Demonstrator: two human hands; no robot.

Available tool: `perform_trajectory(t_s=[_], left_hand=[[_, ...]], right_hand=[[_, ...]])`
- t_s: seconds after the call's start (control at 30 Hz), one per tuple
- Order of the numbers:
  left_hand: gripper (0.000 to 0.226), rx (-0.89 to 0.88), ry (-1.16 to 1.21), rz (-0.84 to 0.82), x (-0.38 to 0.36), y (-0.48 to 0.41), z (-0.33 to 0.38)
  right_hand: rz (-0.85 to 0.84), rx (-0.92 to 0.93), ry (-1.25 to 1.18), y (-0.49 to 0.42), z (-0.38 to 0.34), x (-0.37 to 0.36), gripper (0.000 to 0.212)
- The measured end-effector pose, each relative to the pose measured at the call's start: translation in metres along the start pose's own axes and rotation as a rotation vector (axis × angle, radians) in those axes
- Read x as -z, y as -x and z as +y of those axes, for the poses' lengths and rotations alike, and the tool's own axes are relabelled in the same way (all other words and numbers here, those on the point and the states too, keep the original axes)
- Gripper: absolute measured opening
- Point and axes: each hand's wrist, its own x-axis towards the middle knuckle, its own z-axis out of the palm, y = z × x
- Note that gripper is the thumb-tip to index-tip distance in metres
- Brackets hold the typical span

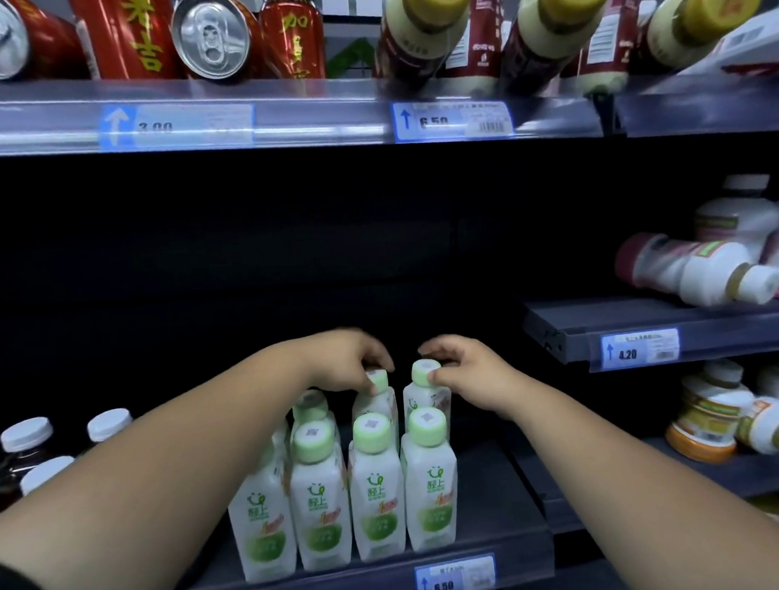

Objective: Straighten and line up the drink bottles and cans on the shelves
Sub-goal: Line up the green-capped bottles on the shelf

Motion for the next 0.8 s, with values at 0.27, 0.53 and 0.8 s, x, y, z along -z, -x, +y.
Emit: perform_trajectory(t_s=[0.27,0.53,0.8], left_hand=[[0.031,0.029,0.006,0.024,-0.003,-0.003,0.001],[0.025,0.056,0.058,0.018,-0.001,0.004,-0.003],[0.033,0.06,0.079,0.031,-0.006,0.009,-0.001]], right_hand=[[0.0,-0.003,0.014,0.003,0.003,0.0,0.013],[-0.009,0.061,0.083,0.007,-0.007,0.0,0.012],[0.04,0.012,0.054,0.01,-0.009,-0.004,0.004]])
